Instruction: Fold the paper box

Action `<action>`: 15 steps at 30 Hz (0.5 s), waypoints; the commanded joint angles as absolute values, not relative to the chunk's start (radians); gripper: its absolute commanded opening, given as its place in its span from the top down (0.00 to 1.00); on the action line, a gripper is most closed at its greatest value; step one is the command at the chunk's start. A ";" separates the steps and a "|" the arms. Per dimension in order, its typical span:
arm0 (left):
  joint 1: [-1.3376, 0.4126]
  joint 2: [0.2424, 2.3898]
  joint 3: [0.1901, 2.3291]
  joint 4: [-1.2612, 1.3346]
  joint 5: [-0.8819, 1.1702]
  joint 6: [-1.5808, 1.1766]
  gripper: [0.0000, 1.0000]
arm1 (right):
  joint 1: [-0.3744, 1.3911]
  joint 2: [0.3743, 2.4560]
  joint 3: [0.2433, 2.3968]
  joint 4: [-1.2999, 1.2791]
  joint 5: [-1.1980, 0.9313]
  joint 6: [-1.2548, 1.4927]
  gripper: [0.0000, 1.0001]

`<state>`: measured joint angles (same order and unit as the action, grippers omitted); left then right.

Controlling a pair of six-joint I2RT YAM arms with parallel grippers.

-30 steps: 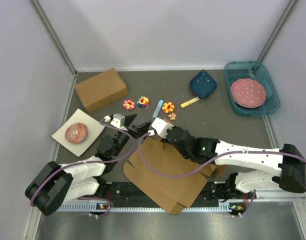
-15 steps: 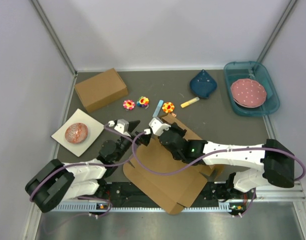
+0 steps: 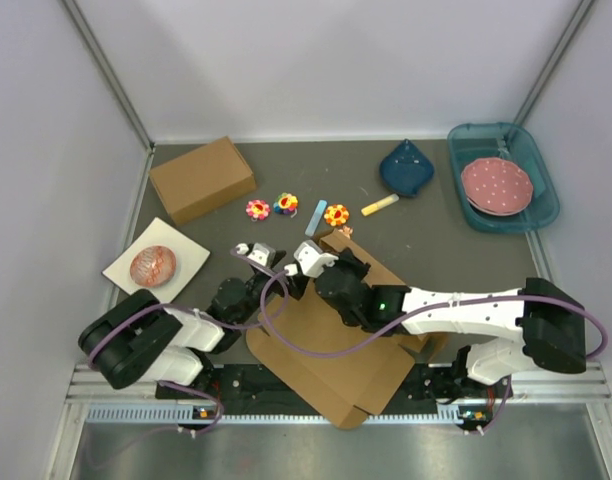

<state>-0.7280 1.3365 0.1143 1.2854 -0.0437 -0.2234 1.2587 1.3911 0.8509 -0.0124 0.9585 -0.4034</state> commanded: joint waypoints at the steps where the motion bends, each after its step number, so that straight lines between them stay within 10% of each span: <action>1: -0.732 1.417 0.123 1.644 -0.049 -0.170 0.01 | 1.281 1.474 0.767 -0.193 0.807 -0.308 1.00; 15: -0.706 1.379 0.198 1.669 -0.038 -0.232 0.01 | 1.285 1.515 0.768 -0.198 0.799 -0.290 1.00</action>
<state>-0.7258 1.4055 0.1577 1.2827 -0.0418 -0.2111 1.2690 1.4143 0.8509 -0.0025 0.9810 -0.4110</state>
